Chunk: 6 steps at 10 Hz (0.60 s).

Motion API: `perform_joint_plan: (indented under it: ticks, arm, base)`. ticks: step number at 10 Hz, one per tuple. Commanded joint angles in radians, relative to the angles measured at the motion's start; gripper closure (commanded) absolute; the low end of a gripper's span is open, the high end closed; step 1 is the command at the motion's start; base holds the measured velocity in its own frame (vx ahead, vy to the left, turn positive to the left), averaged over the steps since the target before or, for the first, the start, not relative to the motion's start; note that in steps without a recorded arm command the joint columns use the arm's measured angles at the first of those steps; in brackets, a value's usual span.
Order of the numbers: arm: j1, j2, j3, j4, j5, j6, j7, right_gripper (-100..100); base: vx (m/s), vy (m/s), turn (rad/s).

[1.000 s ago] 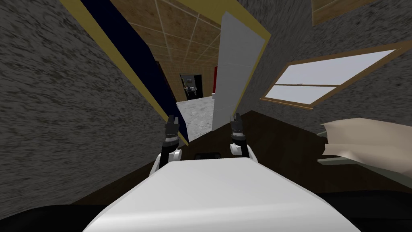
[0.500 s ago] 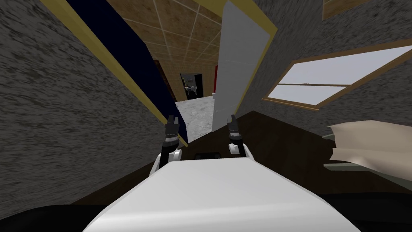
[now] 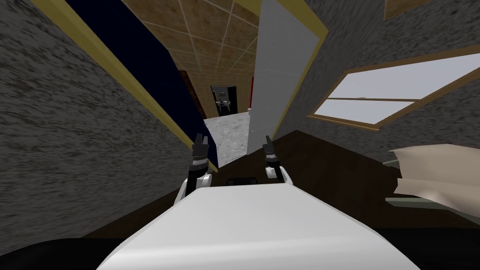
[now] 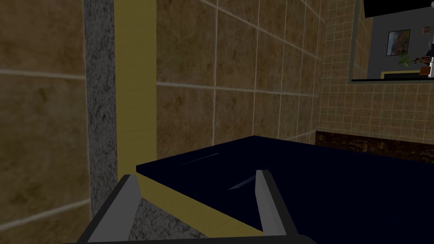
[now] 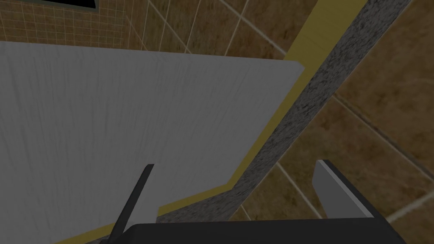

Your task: Push the door open

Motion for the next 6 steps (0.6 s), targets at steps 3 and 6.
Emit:
perform_joint_plan:
  ticks: [3,6]
  arm:
    - [-0.03,-0.007,0.005,0.092,0.018,-0.012,-0.027,-100]
    - [-0.06,-0.017,0.004,0.171,0.03,-0.025,-0.051,-100]
  base:
    - [0.07,-0.055,0.034]
    - [0.051,-0.033,0.021]
